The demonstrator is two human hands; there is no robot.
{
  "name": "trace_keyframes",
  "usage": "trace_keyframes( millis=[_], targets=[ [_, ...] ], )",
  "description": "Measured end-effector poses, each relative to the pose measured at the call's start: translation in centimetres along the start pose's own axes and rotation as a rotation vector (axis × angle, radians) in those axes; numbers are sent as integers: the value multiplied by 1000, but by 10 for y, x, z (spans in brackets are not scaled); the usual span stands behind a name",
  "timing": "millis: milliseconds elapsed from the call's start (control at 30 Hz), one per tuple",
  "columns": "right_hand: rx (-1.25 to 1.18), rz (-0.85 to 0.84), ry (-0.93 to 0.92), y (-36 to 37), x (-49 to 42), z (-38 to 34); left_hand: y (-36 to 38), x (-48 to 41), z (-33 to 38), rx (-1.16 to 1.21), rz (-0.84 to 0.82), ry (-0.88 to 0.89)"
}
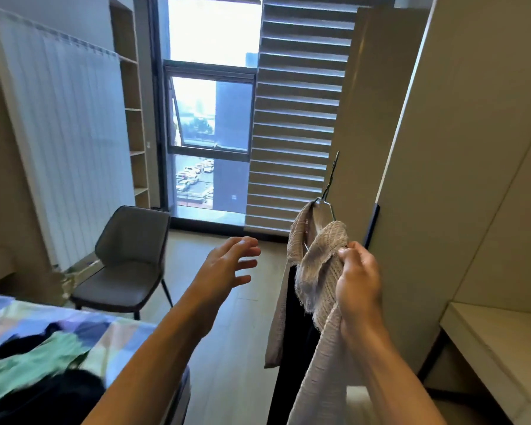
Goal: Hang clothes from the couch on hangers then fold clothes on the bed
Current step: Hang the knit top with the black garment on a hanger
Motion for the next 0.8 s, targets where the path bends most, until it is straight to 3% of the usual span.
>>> trace_keyframes(
  millis=[400, 800],
  targets=[
    [34, 131, -7, 108, -306, 127, 32, -382, -27, 45, -162, -21],
    [-1, 282, -81, 148, -614, 270, 133, -712, -83, 19, -283, -21]
  ],
)
Point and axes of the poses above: each hand's wrist, its own x-axis away from the middle knuckle, its own y-axis out of the palm, z = x × y, the point moved 3 cm from there along -x, towards the middle knuckle, and after that the axes turned 3 degrees about -x, right-handed, at the moved point
